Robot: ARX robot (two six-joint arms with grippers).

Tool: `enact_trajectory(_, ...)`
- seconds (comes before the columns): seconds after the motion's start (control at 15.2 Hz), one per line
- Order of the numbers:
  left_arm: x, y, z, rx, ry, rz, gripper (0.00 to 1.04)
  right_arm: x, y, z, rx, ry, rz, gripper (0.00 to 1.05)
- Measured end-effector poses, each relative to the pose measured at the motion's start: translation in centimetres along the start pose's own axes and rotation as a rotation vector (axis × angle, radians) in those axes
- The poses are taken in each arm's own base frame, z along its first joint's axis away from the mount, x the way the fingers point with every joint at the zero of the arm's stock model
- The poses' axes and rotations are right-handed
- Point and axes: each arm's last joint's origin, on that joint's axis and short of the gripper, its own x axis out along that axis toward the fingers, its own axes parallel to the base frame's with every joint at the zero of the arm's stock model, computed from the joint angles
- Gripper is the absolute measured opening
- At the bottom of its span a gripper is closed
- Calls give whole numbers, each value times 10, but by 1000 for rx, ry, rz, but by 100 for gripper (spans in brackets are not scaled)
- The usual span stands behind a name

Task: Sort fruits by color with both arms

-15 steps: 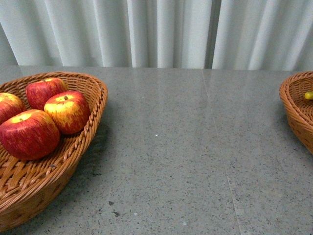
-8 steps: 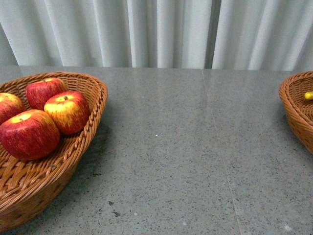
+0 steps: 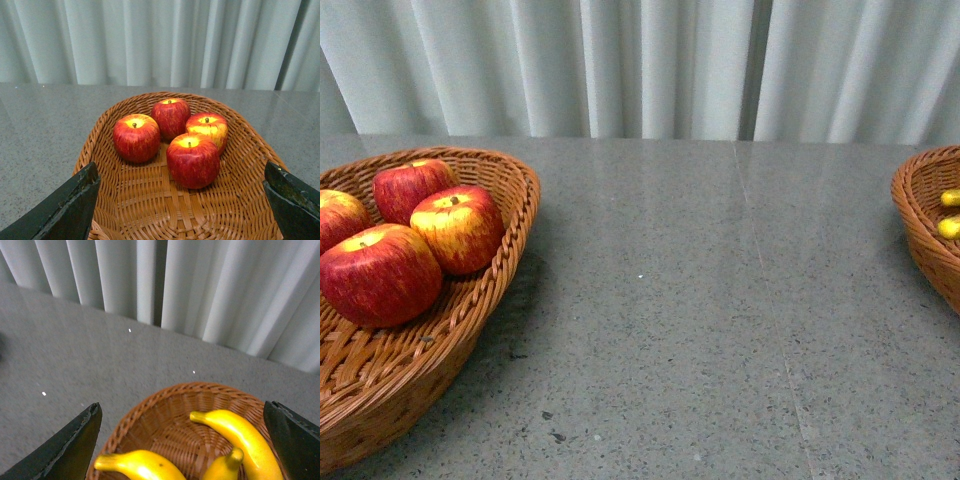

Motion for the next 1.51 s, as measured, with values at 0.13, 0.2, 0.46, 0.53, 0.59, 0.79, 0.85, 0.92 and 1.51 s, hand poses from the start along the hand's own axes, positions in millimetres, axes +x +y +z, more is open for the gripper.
enact_trajectory(0.13,0,0,0,0,0,0,98,-32,23,1,93,-137,16,98)
enact_trajectory(0.2,0,0,0,0,0,0,98,-46,36,-6,139,-189,40,98)
enact_trajectory(0.46,0,0,0,0,0,0,98,-77,58,-45,276,-196,31,98)
enact_trajectory(0.53,0,0,0,0,0,0,98,-87,68,-63,342,-171,15,98)
enact_trajectory(0.59,0,0,0,0,0,0,98,-97,76,-76,362,-162,-27,95)
enact_trajectory(0.79,0,0,0,0,1,0,98,-129,92,-89,186,-190,-328,59)
enact_trajectory(0.85,0,0,0,0,0,0,98,-134,98,-103,160,-202,-342,46)
enact_trajectory(0.92,0,0,0,0,1,0,98,-132,102,-111,151,-203,-336,35)
enact_trajectory(1.51,0,0,0,0,0,0,98,-123,119,-131,129,-212,-337,2)
